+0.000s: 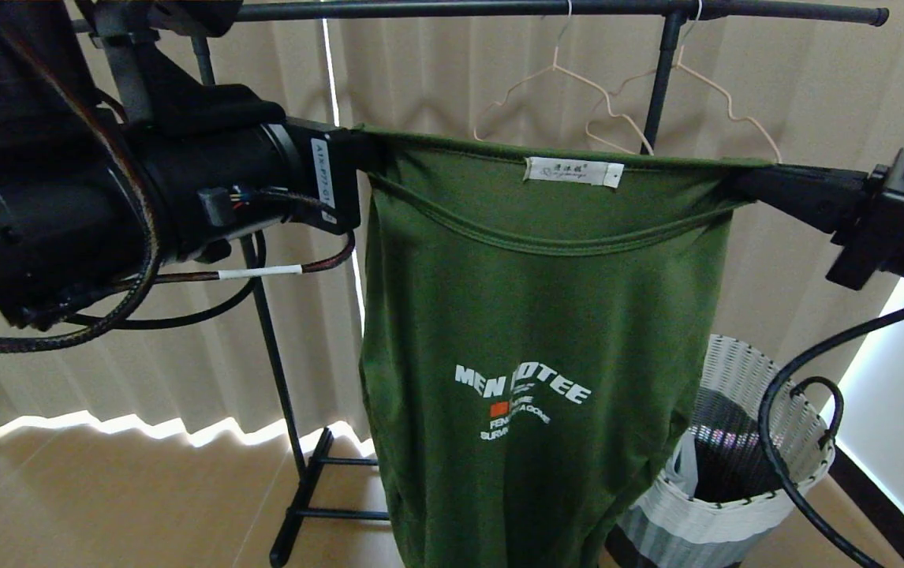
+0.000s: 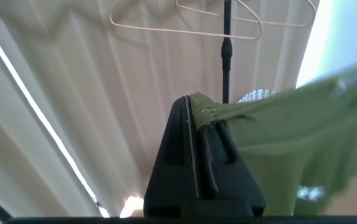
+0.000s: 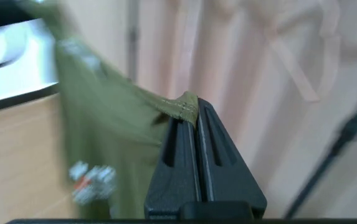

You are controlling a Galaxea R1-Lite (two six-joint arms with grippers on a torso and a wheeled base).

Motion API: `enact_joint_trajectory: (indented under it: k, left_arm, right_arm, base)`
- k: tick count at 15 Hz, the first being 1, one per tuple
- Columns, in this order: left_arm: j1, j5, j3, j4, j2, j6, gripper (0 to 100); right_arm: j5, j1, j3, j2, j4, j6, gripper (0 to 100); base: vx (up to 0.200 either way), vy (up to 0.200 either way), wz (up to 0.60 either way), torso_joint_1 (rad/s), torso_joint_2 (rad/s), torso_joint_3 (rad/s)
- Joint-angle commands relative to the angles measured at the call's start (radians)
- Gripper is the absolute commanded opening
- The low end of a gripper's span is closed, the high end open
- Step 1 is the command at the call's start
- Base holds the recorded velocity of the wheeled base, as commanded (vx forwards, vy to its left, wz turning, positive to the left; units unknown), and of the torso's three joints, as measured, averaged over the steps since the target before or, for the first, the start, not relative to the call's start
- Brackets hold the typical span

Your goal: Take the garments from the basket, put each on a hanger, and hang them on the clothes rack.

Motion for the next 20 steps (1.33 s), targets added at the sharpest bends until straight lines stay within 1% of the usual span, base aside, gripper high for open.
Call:
enact_joint_trajectory:
  k: [1, 2, 3, 4, 5, 9, 10, 12, 14, 15, 17, 18, 19, 20]
  left_arm:
    - [0.002, 0.001, -0.025, -0.002, 0.038, -0.002, 0]
    - [0.004, 0.002, -0.029, -0.002, 0.046, -0.002, 0]
    - [0.005, 0.002, -0.035, -0.002, 0.058, -0.002, 0]
    - [0.005, 0.002, -0.035, -0.003, 0.059, -0.002, 0]
    - [0.005, 0.002, -0.035, -0.003, 0.061, -0.002, 0]
    - [0.004, 0.004, -0.032, -0.002, 0.058, -0.005, 0]
    - [0.004, 0.004, -0.031, 0.000, 0.058, -0.005, 0]
    - [0.004, 0.004, -0.018, 0.018, 0.039, -0.005, 0]
    - [0.004, -0.001, -0.012, 0.077, 0.012, -0.005, 0]
    - [0.004, -0.007, -0.012, 0.139, -0.014, -0.005, 0]
    - [-0.001, -0.024, -0.008, 0.202, -0.053, -0.005, 0]
    - [-0.001, -0.048, -0.006, 0.221, -0.068, -0.007, 0]
    - [-0.003, -0.110, -0.006, 0.270, -0.097, -0.008, 0]
    - [-0.003, -0.150, -0.008, 0.305, -0.116, -0.010, 0]
  right_arm:
    - [0.056, 0.000, 0.012, -0.083, 0.067, 0.001, 0]
    - [0.078, 0.000, 0.018, -0.097, 0.092, 0.001, 0]
    - [0.138, 0.000, 0.041, -0.123, 0.121, 0.001, 0]
    - [0.173, 0.000, 0.061, -0.134, 0.124, 0.001, 0]
    - [0.182, 0.000, 0.070, -0.135, 0.122, -0.001, 0]
    - [0.173, -0.004, 0.072, -0.117, 0.113, -0.007, 0]
    - [0.171, -0.013, 0.070, -0.114, 0.112, -0.010, 0]
    - [0.157, -0.067, 0.064, -0.075, 0.090, -0.030, 0]
    - [0.147, -0.092, 0.061, -0.035, 0.036, -0.035, 0]
    - [0.138, -0.098, 0.059, 0.008, -0.039, -0.033, 0]
    - [0.134, -0.098, 0.052, 0.064, -0.103, -0.033, 0]
    - [0.134, -0.098, 0.038, 0.080, -0.115, -0.032, 0]
    - [0.136, -0.098, 0.006, 0.113, -0.131, -0.030, 0]
    - [0.136, -0.098, -0.023, 0.139, -0.142, -0.027, 0]
  base:
    - [0.000, 0.000, 0.00, 0.000, 0.00, 0.000]
    - [0.000, 0.000, 0.00, 0.000, 0.00, 0.000]
    - [0.000, 0.000, 0.00, 0.000, 0.00, 0.000]
    - [0.000, 0.000, 0.00, 0.000, 0.00, 0.000]
    - [0.000, 0.000, 0.00, 0.000, 0.00, 0.000]
    - [0.000, 0.000, 0.00, 0.000, 0.00, 0.000]
    - [0.000, 0.000, 0.00, 0.000, 0.00, 0.000]
    - [0.000, 0.000, 0.00, 0.000, 0.00, 0.000]
    - [0.000, 0.000, 0.00, 0.000, 0.00, 0.000]
    - [0.000, 0.000, 0.00, 0.000, 0.00, 0.000]
    - [0.000, 0.000, 0.00, 0.000, 0.00, 0.000]
    - [0.000, 0.000, 0.00, 0.000, 0.00, 0.000]
    - [0.000, 0.000, 0.00, 0.000, 0.00, 0.000]
    - [0.000, 0.000, 0.00, 0.000, 0.00, 0.000]
